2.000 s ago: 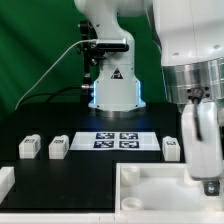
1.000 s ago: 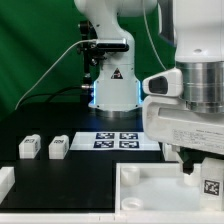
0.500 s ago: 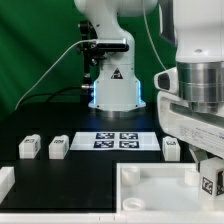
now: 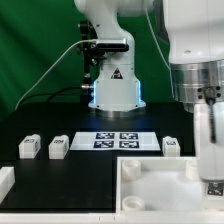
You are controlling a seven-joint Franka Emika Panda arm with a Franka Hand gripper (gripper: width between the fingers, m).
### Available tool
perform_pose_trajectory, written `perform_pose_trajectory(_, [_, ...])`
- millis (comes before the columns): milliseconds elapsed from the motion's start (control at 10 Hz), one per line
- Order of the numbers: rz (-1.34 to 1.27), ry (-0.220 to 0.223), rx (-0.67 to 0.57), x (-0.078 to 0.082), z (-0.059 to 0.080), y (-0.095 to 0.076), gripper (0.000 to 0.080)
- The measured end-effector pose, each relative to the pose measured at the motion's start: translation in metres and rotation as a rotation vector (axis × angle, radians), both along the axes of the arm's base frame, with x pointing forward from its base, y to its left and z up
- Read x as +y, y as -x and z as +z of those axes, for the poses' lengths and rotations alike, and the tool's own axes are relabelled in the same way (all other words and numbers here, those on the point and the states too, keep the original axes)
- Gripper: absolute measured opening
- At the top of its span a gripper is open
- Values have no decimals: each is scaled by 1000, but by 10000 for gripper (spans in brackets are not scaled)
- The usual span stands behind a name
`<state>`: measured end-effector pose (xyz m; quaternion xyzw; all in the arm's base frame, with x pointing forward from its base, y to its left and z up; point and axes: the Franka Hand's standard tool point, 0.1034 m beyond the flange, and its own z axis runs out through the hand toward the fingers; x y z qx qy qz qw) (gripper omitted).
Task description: Assemble one leg
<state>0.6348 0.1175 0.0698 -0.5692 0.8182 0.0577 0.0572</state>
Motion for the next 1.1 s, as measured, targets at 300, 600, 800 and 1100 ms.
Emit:
perform_pose_trajectory(300, [-104,17,3,0,1,0,297])
perform_pose_trajectory(600, [-47,31,1,1,0,3,402])
perform_pose_trajectory(800, [-44,31,1,2,-1,3,615])
perform_pose_trajectory(1100, [-24,24,-30,23,12,13,648])
